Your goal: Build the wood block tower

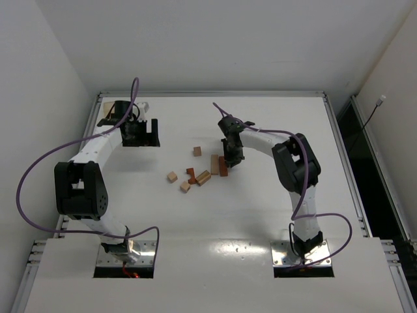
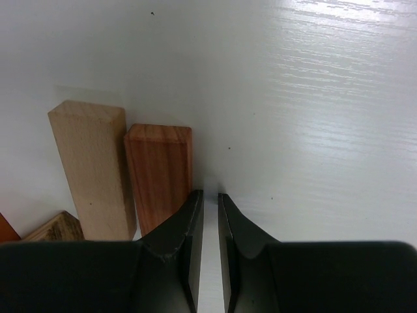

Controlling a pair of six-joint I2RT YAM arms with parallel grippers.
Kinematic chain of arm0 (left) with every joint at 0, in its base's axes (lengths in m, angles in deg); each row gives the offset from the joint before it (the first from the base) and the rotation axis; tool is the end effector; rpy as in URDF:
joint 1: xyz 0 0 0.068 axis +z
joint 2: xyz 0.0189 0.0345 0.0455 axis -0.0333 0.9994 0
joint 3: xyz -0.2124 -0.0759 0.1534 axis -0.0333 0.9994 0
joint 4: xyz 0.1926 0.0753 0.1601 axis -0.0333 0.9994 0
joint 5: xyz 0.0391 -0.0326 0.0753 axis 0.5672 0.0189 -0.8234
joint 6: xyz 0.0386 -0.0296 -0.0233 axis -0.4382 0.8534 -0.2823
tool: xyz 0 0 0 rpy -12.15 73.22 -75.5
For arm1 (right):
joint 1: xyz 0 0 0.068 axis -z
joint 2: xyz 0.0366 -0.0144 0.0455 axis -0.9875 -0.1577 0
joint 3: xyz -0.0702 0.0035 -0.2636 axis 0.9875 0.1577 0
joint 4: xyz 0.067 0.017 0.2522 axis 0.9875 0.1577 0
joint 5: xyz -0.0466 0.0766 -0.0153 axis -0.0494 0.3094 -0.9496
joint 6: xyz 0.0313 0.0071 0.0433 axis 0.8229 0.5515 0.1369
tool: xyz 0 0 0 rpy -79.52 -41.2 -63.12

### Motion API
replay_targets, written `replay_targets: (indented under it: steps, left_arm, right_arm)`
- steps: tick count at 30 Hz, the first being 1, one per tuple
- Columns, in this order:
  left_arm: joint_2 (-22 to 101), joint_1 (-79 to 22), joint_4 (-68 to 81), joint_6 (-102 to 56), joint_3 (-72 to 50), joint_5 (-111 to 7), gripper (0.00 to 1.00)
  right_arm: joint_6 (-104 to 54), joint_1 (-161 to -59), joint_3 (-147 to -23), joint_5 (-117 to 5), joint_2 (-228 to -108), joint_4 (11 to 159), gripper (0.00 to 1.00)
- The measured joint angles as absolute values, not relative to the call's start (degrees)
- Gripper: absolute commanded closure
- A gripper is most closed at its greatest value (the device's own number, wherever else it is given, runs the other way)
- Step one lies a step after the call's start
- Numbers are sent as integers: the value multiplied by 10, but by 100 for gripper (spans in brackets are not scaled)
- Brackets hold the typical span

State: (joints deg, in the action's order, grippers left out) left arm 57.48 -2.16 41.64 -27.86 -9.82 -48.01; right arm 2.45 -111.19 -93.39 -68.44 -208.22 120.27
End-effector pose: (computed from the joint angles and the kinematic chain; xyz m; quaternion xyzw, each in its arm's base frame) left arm 0.3463 -0.0090 0.2519 -0.0208 0.9479 -0.1189 0.2947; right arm 0.3644 0.2095 0.1337 0.0398 0.9880 0.0455 0.1423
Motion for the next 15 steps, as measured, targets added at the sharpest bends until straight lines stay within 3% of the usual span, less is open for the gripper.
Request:
replay_targets:
  steps: [15]
  left_arm:
    - [575,-22,417,-279,-98,-479,11]
  right_arm:
    - [33,-1123,-938,-675,-2085,1203,84]
